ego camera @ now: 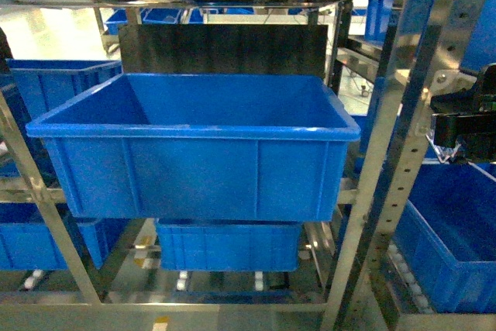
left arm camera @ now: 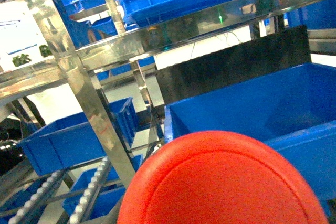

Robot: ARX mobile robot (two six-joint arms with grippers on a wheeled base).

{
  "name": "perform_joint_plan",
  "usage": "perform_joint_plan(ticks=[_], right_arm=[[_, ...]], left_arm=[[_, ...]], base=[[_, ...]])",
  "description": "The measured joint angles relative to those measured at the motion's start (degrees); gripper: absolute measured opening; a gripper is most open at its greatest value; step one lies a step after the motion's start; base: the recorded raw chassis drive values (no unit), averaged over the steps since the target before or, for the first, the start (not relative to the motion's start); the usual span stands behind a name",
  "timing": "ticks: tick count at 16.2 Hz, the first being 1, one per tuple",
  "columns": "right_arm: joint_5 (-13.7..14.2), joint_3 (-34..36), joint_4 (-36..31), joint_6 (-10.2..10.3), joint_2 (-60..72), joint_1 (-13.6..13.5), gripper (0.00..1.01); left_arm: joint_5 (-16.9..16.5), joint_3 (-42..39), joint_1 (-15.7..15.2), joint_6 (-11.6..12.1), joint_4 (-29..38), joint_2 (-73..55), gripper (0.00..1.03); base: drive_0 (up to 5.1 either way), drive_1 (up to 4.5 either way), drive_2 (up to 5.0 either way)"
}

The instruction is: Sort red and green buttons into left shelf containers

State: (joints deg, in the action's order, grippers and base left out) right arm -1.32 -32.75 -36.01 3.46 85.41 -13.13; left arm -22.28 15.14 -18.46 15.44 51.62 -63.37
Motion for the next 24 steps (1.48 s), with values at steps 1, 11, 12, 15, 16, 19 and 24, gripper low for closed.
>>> perform_joint_plan(ticks=[1,11,12,15,16,19,24], right_arm=[[0.0,0.02,-0.17,0.02,0.0,0.04,0.28],[-0.02,0.04,-0.02,0.02,-0.02,0.07,0.28],[-0.04,0.04,-0.31,0.0,-0.02,0.0,0.28],[0.02,0.02,-0.33,0.02,0.0,0.07,0.28],[0.04,0.0,-0.33,0.02,0.59,-0.09,0.28],[-0.59,-3.54,-5.11,1.92,8.41,-3.56,0.28],[-2.49,-11.28,-10.21,4.46,19.39,-7.26,0.28]], left_arm=[[-0.04,0.0,-0.02,0.0,0.28,0.0,0.25],[-0.02,0.0,-0.13,0.0,0.09,0.0,0.25],[0.0,0.0,-0.13,0.0,0.28,0.0,0.25],[-0.02,0.0,-0.11,0.0,0.09,-0.22,0.25],[-0.04,0.0,-0.11,0.0,-0.02,-0.22,0.25],[-0.02,0.0,-0.11,0.0,0.09,-0.22,0.25],[-0.02,0.0,-0.13,0.0,0.09,-0.2,0.25]], base=[[-0.1,3.78,-4.1],[-0.1,3.6,-3.7],[0.1,4.38,-4.3],[0.0,1.46,-1.4],[0.0,0.0,0.0],[0.0,0.0,0.0],[0.0,0.0,0.0]])
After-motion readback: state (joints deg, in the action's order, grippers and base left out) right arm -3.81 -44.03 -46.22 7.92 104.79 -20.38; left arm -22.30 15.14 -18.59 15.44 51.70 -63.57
